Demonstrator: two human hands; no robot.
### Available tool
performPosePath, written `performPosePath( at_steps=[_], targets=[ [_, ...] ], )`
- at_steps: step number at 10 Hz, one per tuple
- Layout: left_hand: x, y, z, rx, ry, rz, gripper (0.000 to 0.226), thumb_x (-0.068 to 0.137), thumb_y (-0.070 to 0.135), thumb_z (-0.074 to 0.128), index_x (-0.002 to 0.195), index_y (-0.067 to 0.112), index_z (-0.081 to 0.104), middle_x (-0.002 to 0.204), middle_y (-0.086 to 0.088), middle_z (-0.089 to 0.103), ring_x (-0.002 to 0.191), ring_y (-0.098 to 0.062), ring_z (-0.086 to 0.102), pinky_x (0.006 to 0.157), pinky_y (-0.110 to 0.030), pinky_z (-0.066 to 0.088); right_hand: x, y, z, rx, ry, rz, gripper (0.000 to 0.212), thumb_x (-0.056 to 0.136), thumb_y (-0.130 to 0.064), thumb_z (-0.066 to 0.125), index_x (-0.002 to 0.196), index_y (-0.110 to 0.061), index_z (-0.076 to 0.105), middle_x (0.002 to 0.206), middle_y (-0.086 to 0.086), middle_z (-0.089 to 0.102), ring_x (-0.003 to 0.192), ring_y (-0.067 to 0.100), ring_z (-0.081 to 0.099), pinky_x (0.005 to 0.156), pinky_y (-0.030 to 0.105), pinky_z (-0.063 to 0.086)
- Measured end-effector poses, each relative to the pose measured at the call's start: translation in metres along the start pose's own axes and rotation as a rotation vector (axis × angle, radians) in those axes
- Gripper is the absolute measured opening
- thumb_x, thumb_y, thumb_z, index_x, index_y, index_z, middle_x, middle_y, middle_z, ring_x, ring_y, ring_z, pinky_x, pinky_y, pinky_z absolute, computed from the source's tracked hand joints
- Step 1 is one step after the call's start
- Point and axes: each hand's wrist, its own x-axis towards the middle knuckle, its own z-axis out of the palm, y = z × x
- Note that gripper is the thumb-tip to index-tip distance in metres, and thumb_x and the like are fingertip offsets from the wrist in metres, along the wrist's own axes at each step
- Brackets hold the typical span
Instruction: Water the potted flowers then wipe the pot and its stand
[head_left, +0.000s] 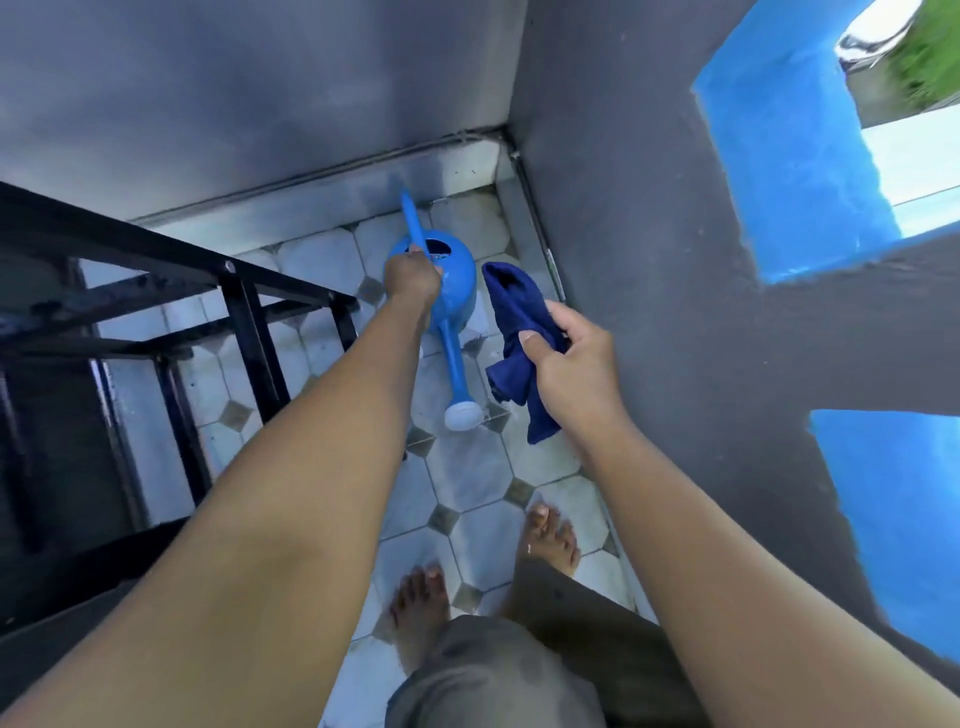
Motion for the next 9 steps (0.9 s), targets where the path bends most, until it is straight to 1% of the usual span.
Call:
performPosePath(
  at_steps=[1, 2, 3, 4, 5, 6, 7, 8, 9],
  targets=[
    [-0.006, 0.008, -0.021, -0.083, 0.060, -0.052, 0.051, 0.101, 0.048, 0.038, 0.122, 0.007, 0.058, 0.103, -0.007, 0.061, 0.083, -0.022, 0.062, 0.071, -0.031, 0.048, 0.039, -0.004, 0.022, -0.058, 0.017, -0.028, 0.026, 0.094, -0.004, 0.059, 0.111, -0.016, 0.073, 0.111, 0.011, 0.074, 0.103, 0.029, 0.070, 0.093, 0.043, 0.058],
    [-0.013, 0.027, -0.042, -0.233, -0.132, -0.073, 0.084, 0.085, 0.078, 0.036, 0.126, 0.008, 0.059, 0.105, -0.006, 0.065, 0.073, -0.017, 0.060, 0.065, -0.029, 0.047, 0.077, -0.016, 0.047, -0.186, 0.035, -0.119, 0.032, 0.093, 0.000, 0.058, 0.115, -0.017, 0.075, 0.111, 0.013, 0.072, 0.101, 0.030, 0.069, 0.093, 0.041, 0.056],
    [-0.013, 0.036, -0.054, -0.185, -0.213, -0.005, 0.071, 0.074, 0.075, 0.058, 0.110, 0.014, 0.069, 0.094, 0.000, 0.071, 0.071, -0.013, 0.060, 0.054, -0.026, 0.042, 0.100, -0.030, 0.070, -0.392, -0.040, -0.315, 0.041, 0.090, 0.004, 0.060, 0.123, -0.017, 0.074, 0.121, 0.010, 0.066, 0.112, 0.028, 0.062, 0.100, 0.037, 0.049],
    [0.000, 0.019, -0.058, -0.247, -0.072, 0.076, 0.008, 0.090, 0.026, 0.065, 0.088, 0.018, 0.063, 0.081, -0.002, 0.067, 0.062, -0.011, 0.061, 0.051, -0.024, 0.046, 0.111, -0.035, 0.081, -0.650, -0.181, -0.430, 0.054, 0.090, -0.003, 0.066, 0.140, -0.024, 0.061, 0.138, 0.005, 0.060, 0.130, 0.028, 0.050, 0.108, 0.043, 0.040],
    [0.020, -0.011, -0.059, -0.128, 0.024, 0.021, 0.018, 0.090, 0.004, 0.056, 0.076, 0.016, 0.054, 0.084, -0.008, 0.060, 0.071, -0.022, 0.055, 0.060, -0.029, 0.047, 0.116, -0.024, 0.083, -0.787, -0.312, -0.315, 0.078, 0.088, -0.006, 0.069, 0.155, -0.027, 0.037, 0.150, 0.004, 0.052, 0.136, 0.028, 0.047, 0.111, 0.045, 0.040],
    [0.015, -0.031, -0.055, 0.205, 0.082, 0.062, 0.018, 0.086, -0.004, 0.047, 0.079, 0.010, 0.055, 0.088, -0.010, 0.062, 0.083, -0.021, 0.050, 0.071, -0.028, 0.043, 0.113, -0.006, 0.082, -0.779, -0.484, -0.206, 0.079, 0.090, 0.002, 0.060, 0.159, -0.022, 0.030, 0.157, 0.010, 0.044, 0.136, 0.031, 0.049, 0.110, 0.032, 0.043],
    [-0.011, -0.033, -0.049, 0.380, 0.084, 0.241, 0.054, 0.087, -0.002, 0.047, 0.139, 0.013, 0.047, 0.127, -0.008, 0.055, 0.105, -0.023, 0.055, 0.092, -0.036, 0.050, 0.106, -0.001, 0.077, -0.724, -0.530, -0.164, 0.078, 0.090, 0.007, 0.053, 0.160, -0.020, 0.029, 0.160, 0.011, 0.039, 0.139, 0.031, 0.046, 0.114, 0.034, 0.041],
    [-0.033, -0.022, -0.050, 0.480, -0.081, 0.403, 0.063, 0.090, -0.002, 0.041, 0.151, 0.016, 0.038, 0.143, -0.011, 0.051, 0.123, -0.028, 0.054, 0.100, -0.031, 0.045, 0.099, -0.013, 0.071, -0.633, -0.513, -0.139, 0.075, 0.092, 0.007, 0.049, 0.160, -0.019, 0.028, 0.157, 0.015, 0.041, 0.137, 0.031, 0.048, 0.113, 0.035, 0.042],
    [-0.057, -0.015, -0.053, 0.585, -0.106, 0.380, 0.060, 0.094, 0.002, 0.042, 0.153, 0.014, 0.035, 0.149, -0.013, 0.048, 0.128, -0.029, 0.051, 0.096, -0.028, 0.041, 0.082, -0.031, 0.057, -0.553, -0.427, -0.097, 0.066, 0.100, 0.000, 0.045, 0.160, -0.018, 0.026, 0.155, 0.014, 0.043, 0.135, 0.030, 0.049, 0.107, 0.025, 0.040]
  ],
)
